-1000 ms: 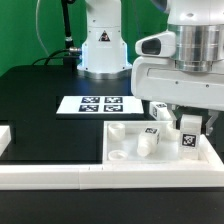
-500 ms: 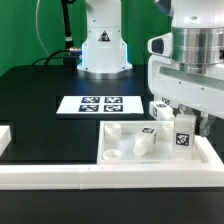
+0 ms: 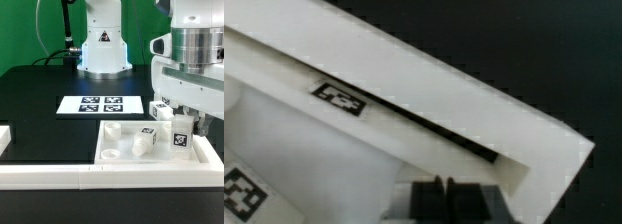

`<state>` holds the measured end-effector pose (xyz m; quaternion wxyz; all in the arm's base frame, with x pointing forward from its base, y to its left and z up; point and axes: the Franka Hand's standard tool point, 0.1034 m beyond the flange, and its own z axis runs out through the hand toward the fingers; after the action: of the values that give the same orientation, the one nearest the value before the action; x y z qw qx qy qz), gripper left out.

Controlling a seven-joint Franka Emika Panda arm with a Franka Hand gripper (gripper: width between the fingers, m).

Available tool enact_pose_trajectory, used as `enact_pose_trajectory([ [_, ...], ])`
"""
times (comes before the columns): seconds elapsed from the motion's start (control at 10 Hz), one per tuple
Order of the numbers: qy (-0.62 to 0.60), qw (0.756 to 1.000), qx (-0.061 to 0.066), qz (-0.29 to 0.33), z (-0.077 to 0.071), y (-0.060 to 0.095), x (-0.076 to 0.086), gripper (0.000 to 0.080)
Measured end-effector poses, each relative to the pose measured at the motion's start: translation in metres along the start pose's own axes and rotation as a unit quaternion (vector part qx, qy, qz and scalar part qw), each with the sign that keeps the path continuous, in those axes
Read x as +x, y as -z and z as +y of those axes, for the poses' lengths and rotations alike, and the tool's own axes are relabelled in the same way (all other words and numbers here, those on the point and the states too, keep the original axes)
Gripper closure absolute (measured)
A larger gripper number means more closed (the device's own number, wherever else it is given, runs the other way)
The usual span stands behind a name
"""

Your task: Assemble one leg

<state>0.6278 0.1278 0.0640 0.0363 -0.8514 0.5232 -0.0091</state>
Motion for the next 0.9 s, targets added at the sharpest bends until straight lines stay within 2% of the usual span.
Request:
enact_pose_trajectory([
  [0.2,0.005,1.000,0.015,-0.007,-0.006,0.032,0.001,0.0799],
  [0.3,0.004,1.000,0.015,-0.012,-0.007,0.041,0.001,0.0799],
  [0.4,0.002,1.000,0.009,-0.017,-0.007,0.042,0.001,0.0799],
  [0.5,0.003,1.000,0.009,-0.016,-0.006,0.041,0.001,0.0688],
  [0.6,0.003,1.000,0.008,-0.016,-0.006,0.040,0.001,0.0688],
  [0.7,0.003,1.000,0.008,-0.016,-0.006,0.040,0.001,0.0492],
  [0.9,0.003,1.000,0.008,-0.016,-0.006,0.040,0.001,0.0220],
])
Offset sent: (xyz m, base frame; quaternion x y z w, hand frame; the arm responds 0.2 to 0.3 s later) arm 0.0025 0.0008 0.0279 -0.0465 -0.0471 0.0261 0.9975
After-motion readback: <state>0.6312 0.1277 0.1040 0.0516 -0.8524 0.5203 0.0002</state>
